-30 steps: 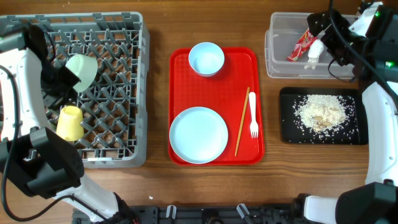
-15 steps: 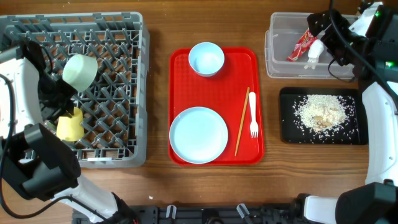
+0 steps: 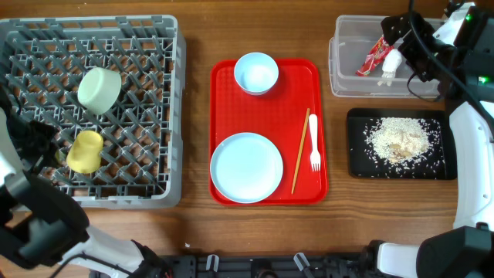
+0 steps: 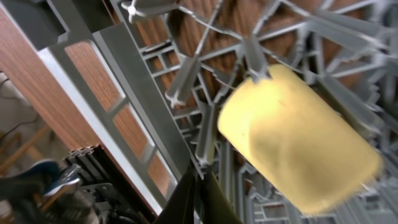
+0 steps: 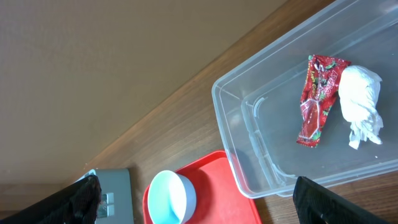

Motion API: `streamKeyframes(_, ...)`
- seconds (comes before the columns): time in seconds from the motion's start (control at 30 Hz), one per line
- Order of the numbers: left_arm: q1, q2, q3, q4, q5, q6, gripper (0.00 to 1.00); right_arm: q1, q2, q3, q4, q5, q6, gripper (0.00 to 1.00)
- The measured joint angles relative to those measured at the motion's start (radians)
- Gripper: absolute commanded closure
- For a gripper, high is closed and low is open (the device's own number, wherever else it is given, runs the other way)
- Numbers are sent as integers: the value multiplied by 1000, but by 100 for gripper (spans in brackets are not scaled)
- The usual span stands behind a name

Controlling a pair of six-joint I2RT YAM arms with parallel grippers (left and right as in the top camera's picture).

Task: Sort waste into correct bins and load items into the dishwasher rack
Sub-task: 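Open the left gripper and raise it away from the cup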

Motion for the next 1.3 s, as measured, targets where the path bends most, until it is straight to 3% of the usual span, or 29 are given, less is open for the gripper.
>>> streamKeyframes(0.23, -127, -157, -2, 145, 208, 106, 96, 0, 0, 0, 0, 0, 0, 0)
streamKeyframes(0.47, -271, -66, -2, 166, 99, 74, 96, 0, 0, 0, 0, 0, 0, 0)
streamKeyframes(0.7, -238, -1, -2, 142, -10, 46, 96, 0, 0, 0, 0, 0, 0, 0)
streamKeyframes(1.0, -156, -1, -2, 132, -30, 32, 96, 0, 0, 0, 0, 0, 0, 0)
streamKeyframes(1.3, -221, -1, -18, 203, 172, 140, 96, 0, 0, 0, 0, 0, 0, 0)
